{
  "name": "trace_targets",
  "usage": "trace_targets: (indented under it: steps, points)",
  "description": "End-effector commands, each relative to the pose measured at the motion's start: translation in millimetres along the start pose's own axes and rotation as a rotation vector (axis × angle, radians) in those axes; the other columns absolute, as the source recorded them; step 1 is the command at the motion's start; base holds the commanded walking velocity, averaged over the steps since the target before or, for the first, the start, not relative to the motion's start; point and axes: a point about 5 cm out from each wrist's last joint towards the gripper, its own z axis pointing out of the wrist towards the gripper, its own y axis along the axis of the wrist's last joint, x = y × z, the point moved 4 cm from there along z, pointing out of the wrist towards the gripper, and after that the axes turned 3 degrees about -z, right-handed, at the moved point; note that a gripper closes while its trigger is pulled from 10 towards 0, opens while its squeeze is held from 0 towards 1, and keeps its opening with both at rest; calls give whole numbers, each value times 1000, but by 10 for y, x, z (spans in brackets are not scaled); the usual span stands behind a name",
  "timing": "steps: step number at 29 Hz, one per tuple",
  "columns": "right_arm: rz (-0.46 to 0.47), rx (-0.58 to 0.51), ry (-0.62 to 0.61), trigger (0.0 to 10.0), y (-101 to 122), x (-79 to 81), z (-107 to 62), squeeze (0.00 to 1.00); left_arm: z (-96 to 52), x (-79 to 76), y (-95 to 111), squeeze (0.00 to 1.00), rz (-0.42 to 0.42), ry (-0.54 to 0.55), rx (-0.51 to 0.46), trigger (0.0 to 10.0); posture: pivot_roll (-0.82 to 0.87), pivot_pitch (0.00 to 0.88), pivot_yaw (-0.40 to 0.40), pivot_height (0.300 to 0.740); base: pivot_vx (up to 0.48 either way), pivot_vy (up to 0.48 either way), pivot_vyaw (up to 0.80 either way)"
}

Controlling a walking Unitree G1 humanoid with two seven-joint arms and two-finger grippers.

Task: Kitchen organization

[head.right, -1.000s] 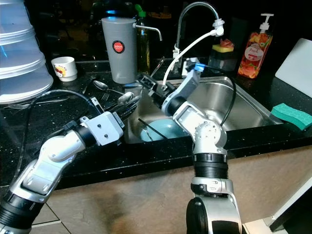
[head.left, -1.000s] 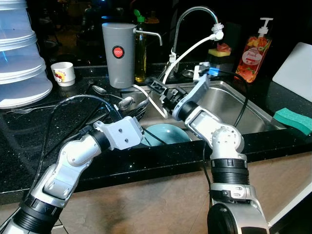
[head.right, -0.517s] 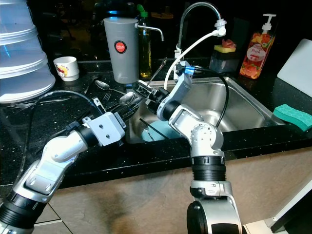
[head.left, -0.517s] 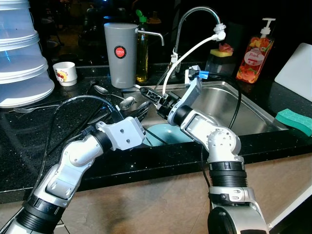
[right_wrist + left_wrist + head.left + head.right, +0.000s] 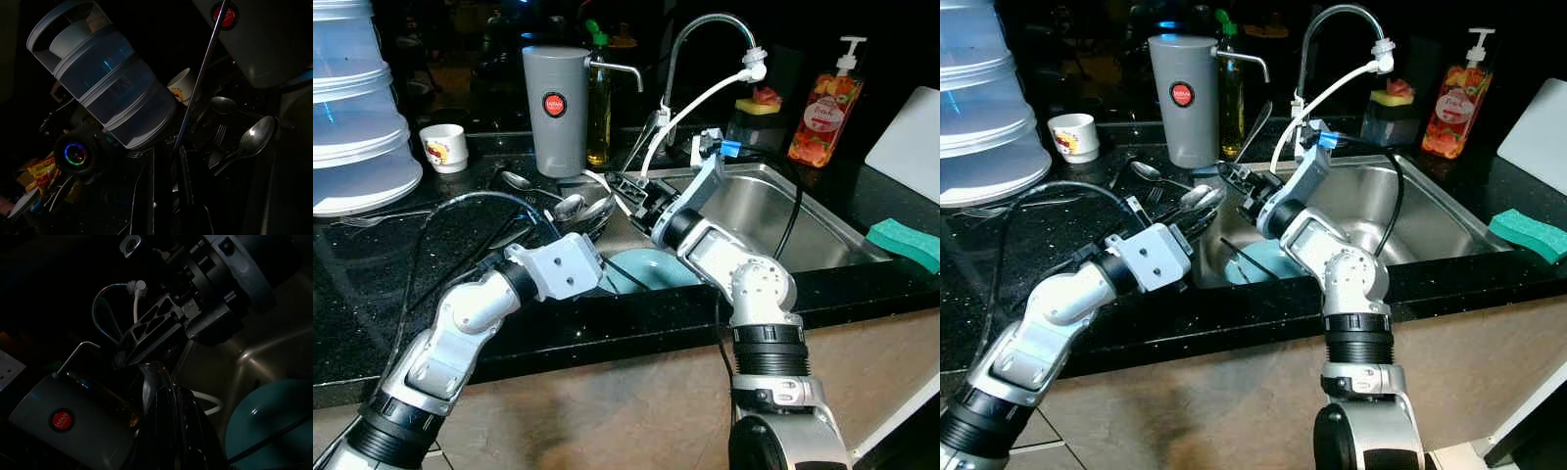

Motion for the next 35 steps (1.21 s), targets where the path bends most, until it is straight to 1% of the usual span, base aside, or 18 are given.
trace_targets:
  steps: [1,2,3,9,10,11,12,18,20,21,23,24,25,27,28,29,34,35]
  points:
    - [-10,-39,-39,0,72,-87,-33,0,14,15,20,0,11,-4,-4,0,20,6,4,740,0,0,0]
    - [-10,-39,-39,0,72,-87,-33,0,14,15,20,0,11,-4,-4,0,20,6,4,740,0,0,0]
    - [-11,-51,-48,0,90,-104,-36,0,19,30,23,1000,9,6,-6,10000,19,6,5,740,0,0,0]
    - [-82,-183,-167,0,320,-293,-88,0,-12,186,-63,1000,21,113,48,10000,17,2,9,740,0,0,0]
    - [-119,-247,-226,0,433,-381,-125,0,-44,252,-120,471,6,162,79,10000,17,3,9,740,0,0,0]
    - [-119,-247,-226,0,433,-381,-125,0,-44,252,-120,471,6,162,79,10000,17,3,9,740,0,0,0]
    - [-142,-297,-268,0,521,-457,-161,0,-79,307,-180,0,-28,210,108,10000,17,3,9,740,0,0,0]
    - [-218,-362,-349,0,632,-618,-224,0,-164,405,-312,0,-129,303,165,10000,17,8,8,740,0,0,0]
    - [-348,-335,-399,0,573,-720,-216,0,-244,449,-482,0,-236,362,240,10000,25,15,1,740,0,0,0]
    - [-348,-335,-399,0,573,-720,-216,0,-244,449,-482,0,-236,362,240,10000,25,15,1,740,0,0,0]
    - [-465,-261,-402,0,391,-762,-173,0,-281,378,-630,0,-398,357,305,10000,30,17,-7,740,0,0,0]
    - [-465,-261,-402,0,391,-762,-173,0,-281,378,-630,0,-398,357,305,10000,30,17,-7,740,0,0,0]
    - [-521,-226,-395,0,279,-772,-151,0,-255,266,-637,0,-491,306,316,10000,31,18,-9,740,0,0,0]
    - [-521,-226,-395,0,279,-772,-151,0,-255,266,-637,0,-491,306,316,10000,31,18,-9,740,0,0,0]
    - [-620,-169,-381,0,48,-788,-126,0,-186,40,-549,0,-603,192,299,10000,31,18,-10,740,0,0,0]
    - [-650,-157,-376,0,-16,-791,-122,0,-171,-30,-526,0,-633,157,302,10000,31,18,-10,740,0,0,0]
    - [-756,-102,-333,118,-315,-763,-120,0,-217,-360,-577,0,-610,-47,404,10000,30,19,-9,740,0,0,0]
    - [-759,-91,-326,1373,-359,-762,-122,0,-218,-401,-563,0,-613,-75,404,10000,30,19,-9,740,0,0,0]
